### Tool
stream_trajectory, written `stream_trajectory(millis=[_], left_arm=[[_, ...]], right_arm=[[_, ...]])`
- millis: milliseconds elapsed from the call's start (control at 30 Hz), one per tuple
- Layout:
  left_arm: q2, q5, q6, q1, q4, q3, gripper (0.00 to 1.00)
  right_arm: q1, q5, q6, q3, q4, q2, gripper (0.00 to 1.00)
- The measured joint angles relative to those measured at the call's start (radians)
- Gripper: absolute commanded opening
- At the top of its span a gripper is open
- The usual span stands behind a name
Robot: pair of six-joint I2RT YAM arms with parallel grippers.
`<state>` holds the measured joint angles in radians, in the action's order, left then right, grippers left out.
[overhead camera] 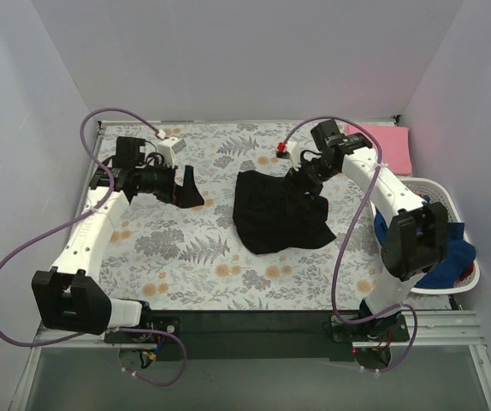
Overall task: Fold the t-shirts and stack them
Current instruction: Flatten the tshirt out
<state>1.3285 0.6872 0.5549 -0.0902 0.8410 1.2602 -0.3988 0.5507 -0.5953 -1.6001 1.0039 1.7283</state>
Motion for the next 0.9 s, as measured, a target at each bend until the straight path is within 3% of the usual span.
stream_trajectory(millis=[200, 333, 500, 633, 900], left_arm=[[0.028, -0.111, -0.086, -0.282, -0.055, -0.095, 0.98], [0.166, -0.204, -0.123, -0.416, -0.107, -0.052, 0.97], [0.407, -0.298, -0.144, -0.449, -0.174, 0.078, 0.95], [0.505, -0.341, -0.154, -0.445, -0.200, 0.144, 0.90], [0.715, -0.281, -0.118, -0.296, -0.209, 0.554, 0.86]], right_arm=[[0.138, -0.006, 0.081, 0.171, -0.060, -0.027, 0.85], [0.205, -0.041, 0.116, 0.268, -0.120, -0.028, 0.81], [0.208, -0.087, 0.134, 0.380, -0.164, -0.024, 0.76], [0.206, -0.142, 0.137, 0.439, -0.218, -0.020, 0.70], [0.210, -0.211, 0.135, 0.516, -0.285, -0.011, 0.65]])
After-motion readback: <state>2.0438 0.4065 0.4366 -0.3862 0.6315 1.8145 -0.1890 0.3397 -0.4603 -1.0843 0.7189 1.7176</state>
